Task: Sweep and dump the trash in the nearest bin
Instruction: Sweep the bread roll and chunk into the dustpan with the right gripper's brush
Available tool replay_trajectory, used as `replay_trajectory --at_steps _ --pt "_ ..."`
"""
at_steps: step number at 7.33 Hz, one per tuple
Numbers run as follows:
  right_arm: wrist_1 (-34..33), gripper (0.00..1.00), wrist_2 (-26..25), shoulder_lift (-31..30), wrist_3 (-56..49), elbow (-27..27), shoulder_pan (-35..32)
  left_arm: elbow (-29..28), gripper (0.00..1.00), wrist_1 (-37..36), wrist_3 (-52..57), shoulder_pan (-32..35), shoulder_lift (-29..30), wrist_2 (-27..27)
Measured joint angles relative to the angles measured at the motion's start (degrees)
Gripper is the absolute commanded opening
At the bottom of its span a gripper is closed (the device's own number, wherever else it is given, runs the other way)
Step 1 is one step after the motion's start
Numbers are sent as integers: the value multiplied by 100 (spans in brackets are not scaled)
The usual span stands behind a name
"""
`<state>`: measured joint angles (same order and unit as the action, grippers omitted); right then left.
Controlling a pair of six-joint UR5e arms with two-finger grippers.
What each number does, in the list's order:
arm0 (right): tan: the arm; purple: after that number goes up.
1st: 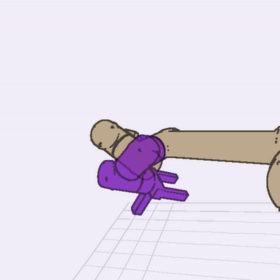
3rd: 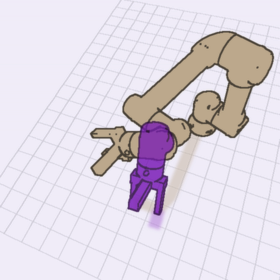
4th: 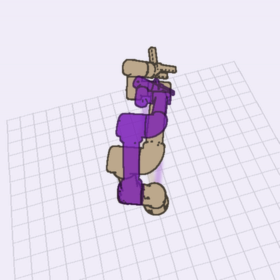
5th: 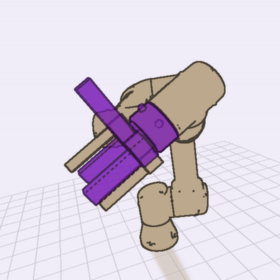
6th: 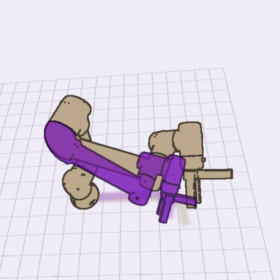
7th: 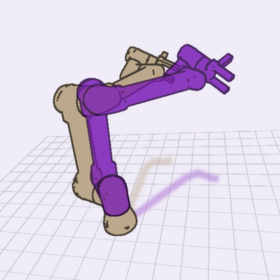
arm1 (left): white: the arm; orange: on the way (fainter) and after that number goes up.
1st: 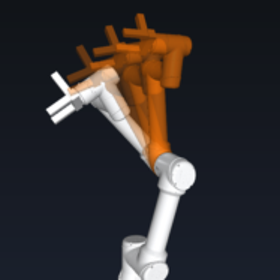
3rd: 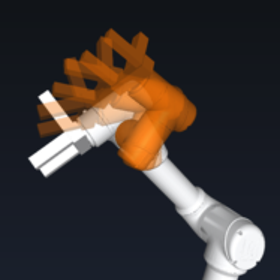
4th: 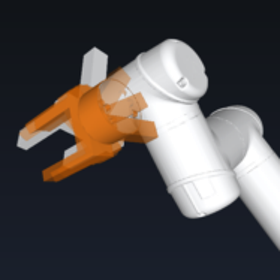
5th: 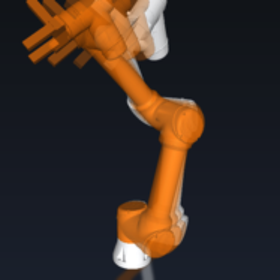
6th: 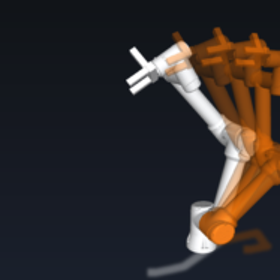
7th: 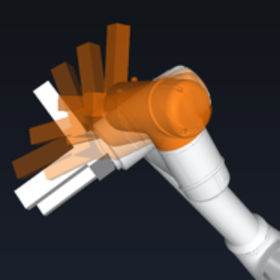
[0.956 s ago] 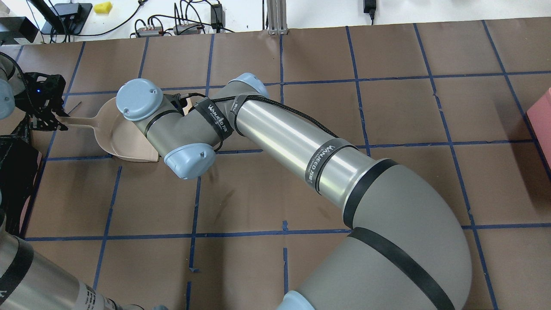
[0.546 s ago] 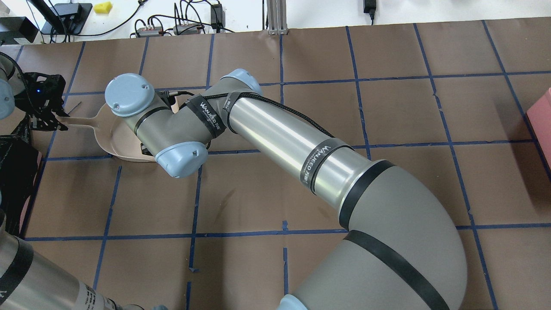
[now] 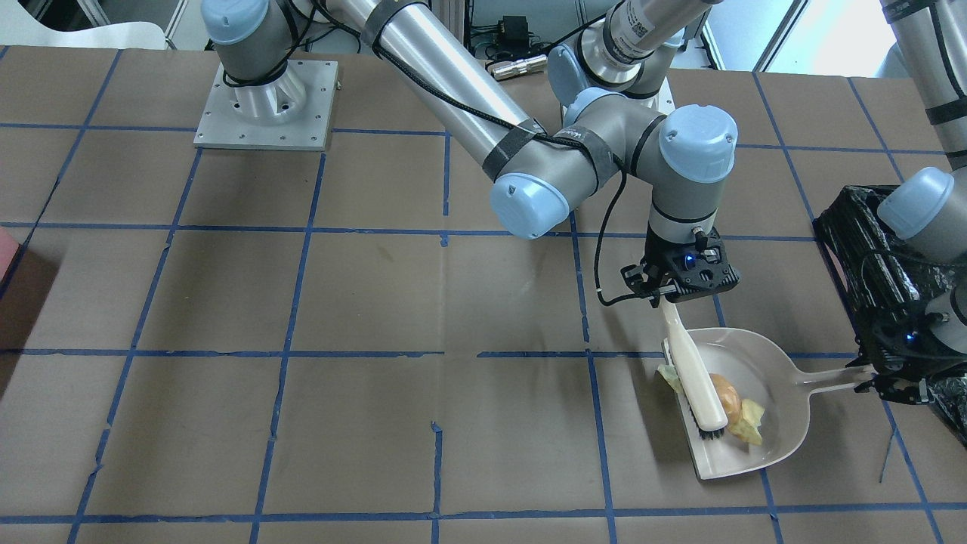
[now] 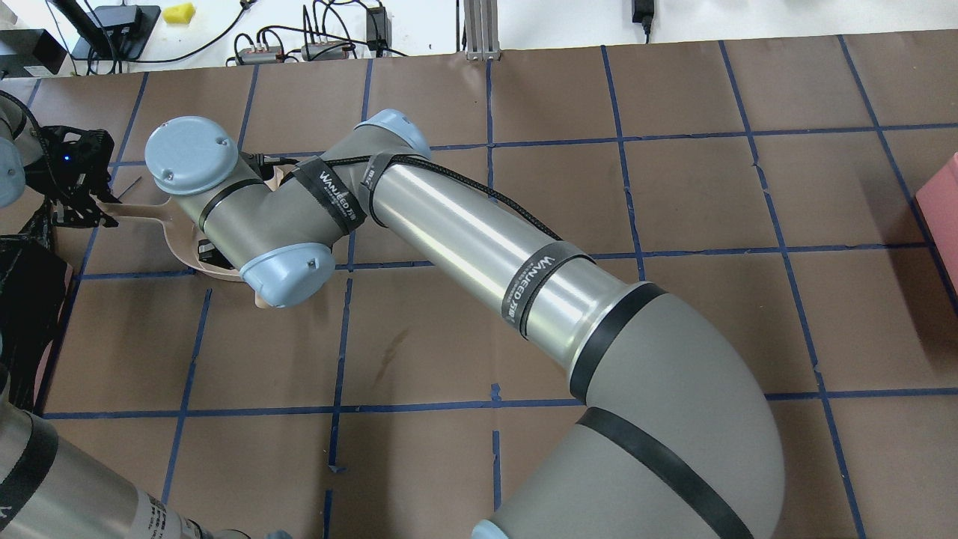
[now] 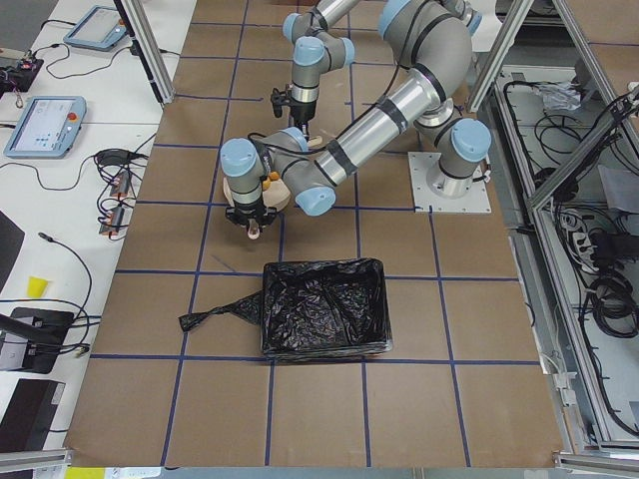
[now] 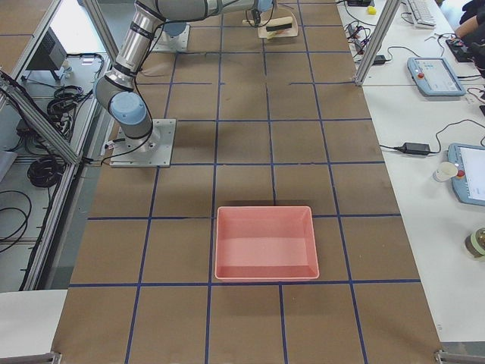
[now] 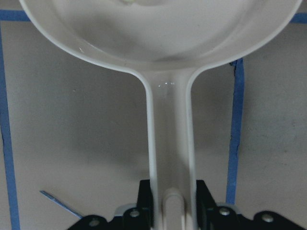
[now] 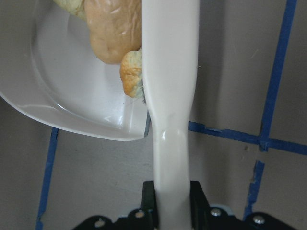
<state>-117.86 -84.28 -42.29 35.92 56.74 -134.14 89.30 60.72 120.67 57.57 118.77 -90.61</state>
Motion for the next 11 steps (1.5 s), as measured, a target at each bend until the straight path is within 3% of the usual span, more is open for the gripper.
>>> replay_trajectory --at_steps 4,11 --pt "9 17 354 -2 495 -121 -23 42 4 -16 18 0 -19 13" --pt "321 17 -64 -364 -126 331 543 149 4 -87 44 0 8 66"
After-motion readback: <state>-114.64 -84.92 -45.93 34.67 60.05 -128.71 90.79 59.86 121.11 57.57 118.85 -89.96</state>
